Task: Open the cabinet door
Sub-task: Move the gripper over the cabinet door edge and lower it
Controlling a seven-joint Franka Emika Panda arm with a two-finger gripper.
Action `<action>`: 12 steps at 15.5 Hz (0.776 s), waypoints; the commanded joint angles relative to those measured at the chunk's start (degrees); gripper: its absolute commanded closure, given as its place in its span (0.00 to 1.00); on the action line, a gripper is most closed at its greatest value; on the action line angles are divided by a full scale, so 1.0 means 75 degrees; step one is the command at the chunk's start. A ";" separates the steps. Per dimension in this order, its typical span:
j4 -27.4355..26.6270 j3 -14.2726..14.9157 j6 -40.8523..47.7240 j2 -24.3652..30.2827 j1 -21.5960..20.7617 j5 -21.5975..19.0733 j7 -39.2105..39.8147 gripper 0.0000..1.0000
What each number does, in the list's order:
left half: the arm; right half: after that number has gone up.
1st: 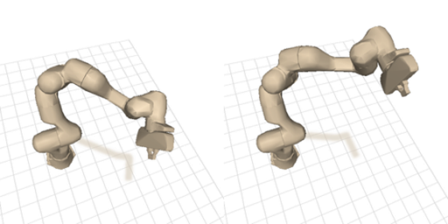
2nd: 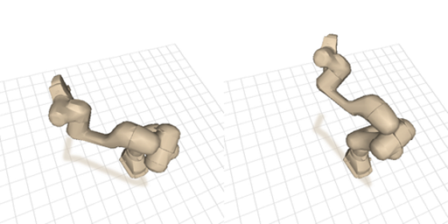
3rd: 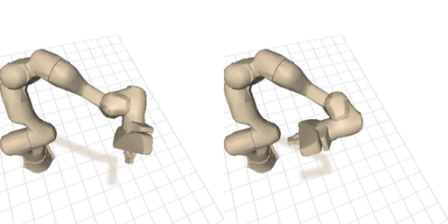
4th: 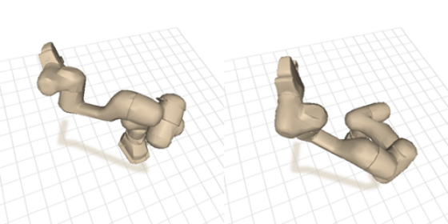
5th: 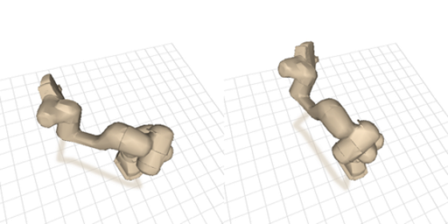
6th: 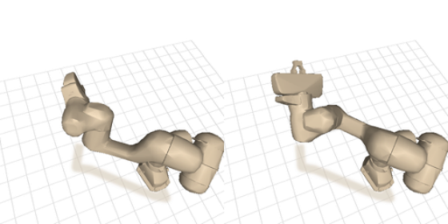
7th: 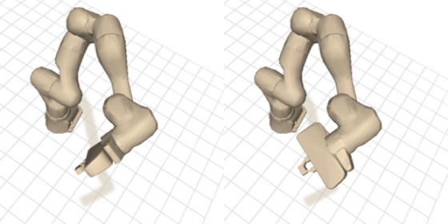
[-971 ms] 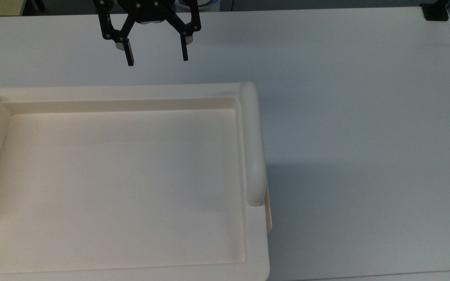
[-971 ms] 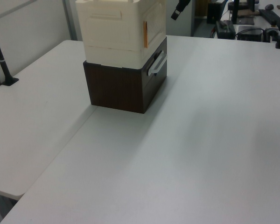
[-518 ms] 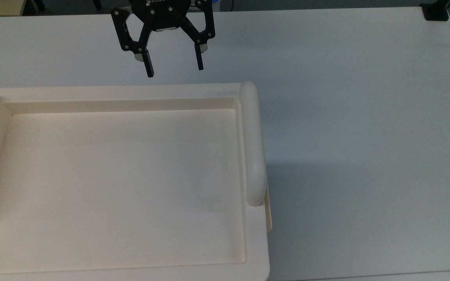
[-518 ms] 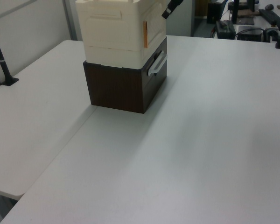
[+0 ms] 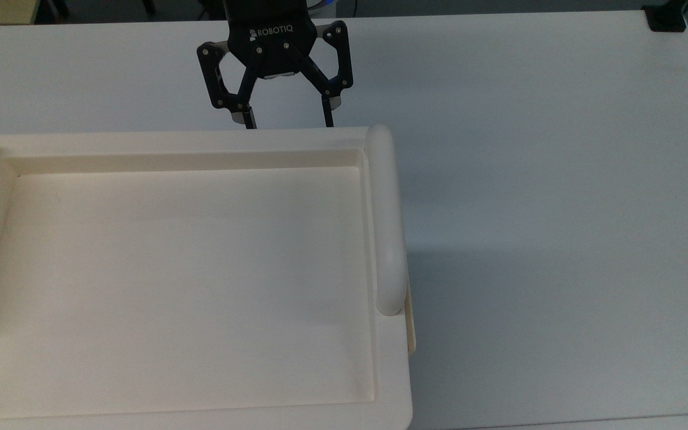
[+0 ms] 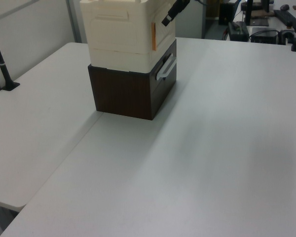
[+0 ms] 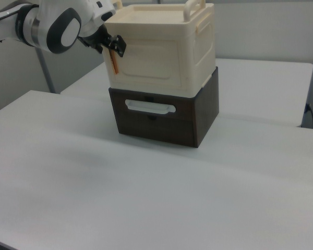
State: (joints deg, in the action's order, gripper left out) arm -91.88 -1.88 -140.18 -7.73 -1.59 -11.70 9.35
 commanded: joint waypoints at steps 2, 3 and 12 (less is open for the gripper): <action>0.0028 0.0005 -0.0515 -0.0188 -0.0245 -0.0093 -0.0367 0.18; 0.0028 0.0005 -0.0597 -0.0269 -0.0257 -0.0081 -0.0402 0.18; 0.0040 -0.0206 -0.1195 -0.0492 -0.0257 -0.0034 -0.0672 0.25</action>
State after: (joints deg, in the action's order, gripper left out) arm -91.81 -2.51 -147.19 -10.55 -3.22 -11.70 5.92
